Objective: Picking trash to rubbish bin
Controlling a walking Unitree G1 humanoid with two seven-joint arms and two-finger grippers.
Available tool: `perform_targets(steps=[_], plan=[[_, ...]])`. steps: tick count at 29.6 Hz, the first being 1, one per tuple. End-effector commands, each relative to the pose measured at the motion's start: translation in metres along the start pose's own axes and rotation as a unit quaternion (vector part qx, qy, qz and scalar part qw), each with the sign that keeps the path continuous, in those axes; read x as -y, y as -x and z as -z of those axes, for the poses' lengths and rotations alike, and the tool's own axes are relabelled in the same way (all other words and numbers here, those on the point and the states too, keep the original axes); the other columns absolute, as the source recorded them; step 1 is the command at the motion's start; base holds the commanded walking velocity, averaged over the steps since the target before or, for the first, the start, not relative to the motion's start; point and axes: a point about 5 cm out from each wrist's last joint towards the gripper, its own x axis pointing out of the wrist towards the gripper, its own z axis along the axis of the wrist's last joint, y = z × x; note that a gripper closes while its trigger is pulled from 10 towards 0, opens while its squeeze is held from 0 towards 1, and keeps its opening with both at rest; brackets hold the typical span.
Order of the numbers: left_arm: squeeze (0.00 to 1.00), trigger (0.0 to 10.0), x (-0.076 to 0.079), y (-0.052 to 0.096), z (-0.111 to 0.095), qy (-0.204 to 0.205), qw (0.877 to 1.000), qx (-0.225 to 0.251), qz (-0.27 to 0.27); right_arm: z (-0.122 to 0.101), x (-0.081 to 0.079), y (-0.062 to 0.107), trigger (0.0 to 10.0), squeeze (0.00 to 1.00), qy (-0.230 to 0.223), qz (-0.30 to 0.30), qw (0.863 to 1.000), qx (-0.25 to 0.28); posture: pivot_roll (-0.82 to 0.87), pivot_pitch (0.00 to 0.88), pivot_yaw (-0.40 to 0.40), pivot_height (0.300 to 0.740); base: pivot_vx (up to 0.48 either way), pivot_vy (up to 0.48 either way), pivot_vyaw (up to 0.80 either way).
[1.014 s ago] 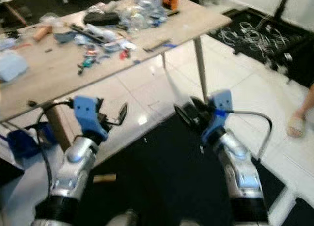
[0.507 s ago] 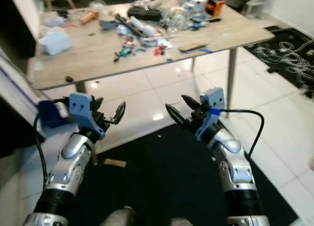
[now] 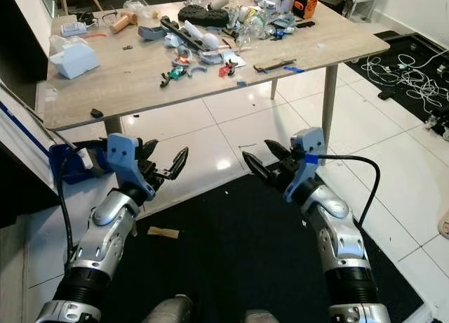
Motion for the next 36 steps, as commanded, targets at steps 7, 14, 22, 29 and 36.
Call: perform_targets(steps=[7,14,22,29,36], plan=[[0.0,10.0,0.001,-0.001,0.002,0.001,1.0,-0.003,0.009,0.003,0.002,0.002,10.0,0.0,0.006,0.001,1.0,-0.011,-0.08,0.0,-0.017,0.74,0.39,0.0,0.0],[0.0,10.0,0.004,-0.001,-0.003,-0.001,1.0,0.004,0.013,0.003,0.0,0.001,10.0,0.0,0.025,-0.011,0.999,-0.018,-0.08,0.0,-0.018,0.74,0.388,0.0,0.46],[0.0,10.0,0.006,-0.002,-0.007,-0.003,1.0,0.008,0.015,0.001,-0.002,0.001,10.0,0.0,0.03,-0.018,0.999,-0.019,-0.08,0.0,-0.016,0.74,0.393,0.0,0.8],[0.0,10.0,0.007,-0.002,-0.01,-0.004,1.0,0.01,0.015,-0.001,-0.004,0.0,10.0,0.0,0.032,-0.023,0.999,-0.019,-0.08,0.0,-0.016,0.74,0.393,0.0,0.8],[0.0,10.0,0.006,-0.002,-0.011,-0.005,1.0,0.011,0.014,-0.002,-0.004,0.001,10.0,0.0,0.032,-0.024,0.999,-0.017,-0.08,0.0,-0.017,0.74,0.391,0.0,0.8]])
